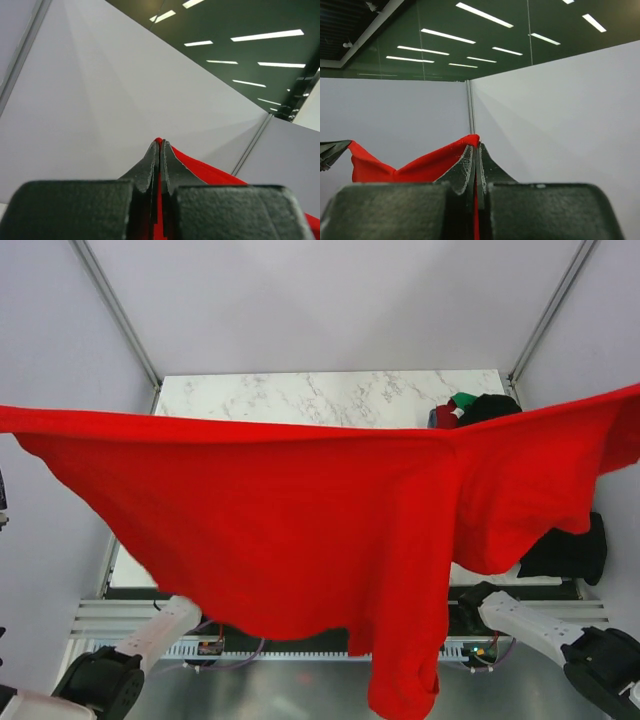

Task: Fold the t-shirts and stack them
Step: Flatten the tshirt out

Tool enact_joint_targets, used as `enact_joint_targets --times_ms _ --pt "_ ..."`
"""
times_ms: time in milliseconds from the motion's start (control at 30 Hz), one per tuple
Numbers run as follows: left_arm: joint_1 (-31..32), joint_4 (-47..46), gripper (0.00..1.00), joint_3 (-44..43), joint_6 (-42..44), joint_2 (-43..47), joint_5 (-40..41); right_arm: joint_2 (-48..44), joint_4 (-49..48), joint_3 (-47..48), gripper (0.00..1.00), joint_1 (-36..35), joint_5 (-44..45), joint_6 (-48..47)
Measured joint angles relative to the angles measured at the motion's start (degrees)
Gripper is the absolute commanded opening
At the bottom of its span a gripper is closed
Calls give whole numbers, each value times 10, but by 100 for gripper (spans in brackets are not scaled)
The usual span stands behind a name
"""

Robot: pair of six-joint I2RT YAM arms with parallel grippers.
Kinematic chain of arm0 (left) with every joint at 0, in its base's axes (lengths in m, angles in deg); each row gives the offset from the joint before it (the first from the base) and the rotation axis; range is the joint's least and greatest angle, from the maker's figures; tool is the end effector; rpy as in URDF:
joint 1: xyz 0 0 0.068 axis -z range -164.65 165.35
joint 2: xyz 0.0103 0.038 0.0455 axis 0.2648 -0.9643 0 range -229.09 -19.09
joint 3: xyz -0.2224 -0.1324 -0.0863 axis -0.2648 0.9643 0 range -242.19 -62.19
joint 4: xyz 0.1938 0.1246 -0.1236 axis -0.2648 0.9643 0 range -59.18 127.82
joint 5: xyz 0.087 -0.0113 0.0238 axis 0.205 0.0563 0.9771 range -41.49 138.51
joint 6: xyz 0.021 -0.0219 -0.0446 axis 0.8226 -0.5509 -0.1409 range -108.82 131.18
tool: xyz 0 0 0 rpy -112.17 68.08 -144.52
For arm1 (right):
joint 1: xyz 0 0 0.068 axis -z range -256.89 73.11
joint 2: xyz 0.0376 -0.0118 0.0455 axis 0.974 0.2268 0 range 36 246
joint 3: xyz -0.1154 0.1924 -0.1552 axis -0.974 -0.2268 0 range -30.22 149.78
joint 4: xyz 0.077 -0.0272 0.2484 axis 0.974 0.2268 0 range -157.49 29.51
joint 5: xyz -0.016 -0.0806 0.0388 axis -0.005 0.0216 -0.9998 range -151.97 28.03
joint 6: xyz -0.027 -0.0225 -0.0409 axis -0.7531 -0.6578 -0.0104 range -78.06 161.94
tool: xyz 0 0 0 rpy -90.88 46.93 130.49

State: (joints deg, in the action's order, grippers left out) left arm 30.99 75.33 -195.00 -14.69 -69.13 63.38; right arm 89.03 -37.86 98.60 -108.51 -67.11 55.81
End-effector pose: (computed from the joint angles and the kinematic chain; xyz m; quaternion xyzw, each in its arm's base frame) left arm -0.0871 0.0339 0.6336 -0.1546 0.4205 -0.2634 0.8543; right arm -0.0536 -0.0291 0.6555 -0.0987 0.3621 0.3737 0.8482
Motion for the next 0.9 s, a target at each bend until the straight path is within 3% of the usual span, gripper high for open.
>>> enact_joint_targets --times_ms 233,400,467,600,633,667,700,733,767,900 --pt "19 -17 12 45 48 -35 16 80 -25 -11 0 0 39 -59" --pt "20 -41 15 149 76 -98 67 176 -50 -57 0 0 101 -132" --pt "-10 -48 15 196 80 -145 71 243 -65 -65 0 3 129 -160" --pt "-129 -77 14 278 76 -292 29 438 -101 -35 0 21 168 -182" --pt "-156 -83 14 287 73 -343 23 504 -108 -13 16 28 176 -181" --pt "-180 -86 30 286 70 -403 10 578 -109 21 42 35 182 -178" --pt "-197 -91 49 282 68 -454 2 654 -111 54 74 41 188 -172" --pt "-215 -94 62 275 65 -518 -15 710 -111 81 98 45 193 -165" --pt "-231 -93 99 260 59 -580 -36 776 -108 112 98 51 196 -162" --pt "-271 -50 100 187 37 -763 -92 921 -71 130 98 66 215 -139"
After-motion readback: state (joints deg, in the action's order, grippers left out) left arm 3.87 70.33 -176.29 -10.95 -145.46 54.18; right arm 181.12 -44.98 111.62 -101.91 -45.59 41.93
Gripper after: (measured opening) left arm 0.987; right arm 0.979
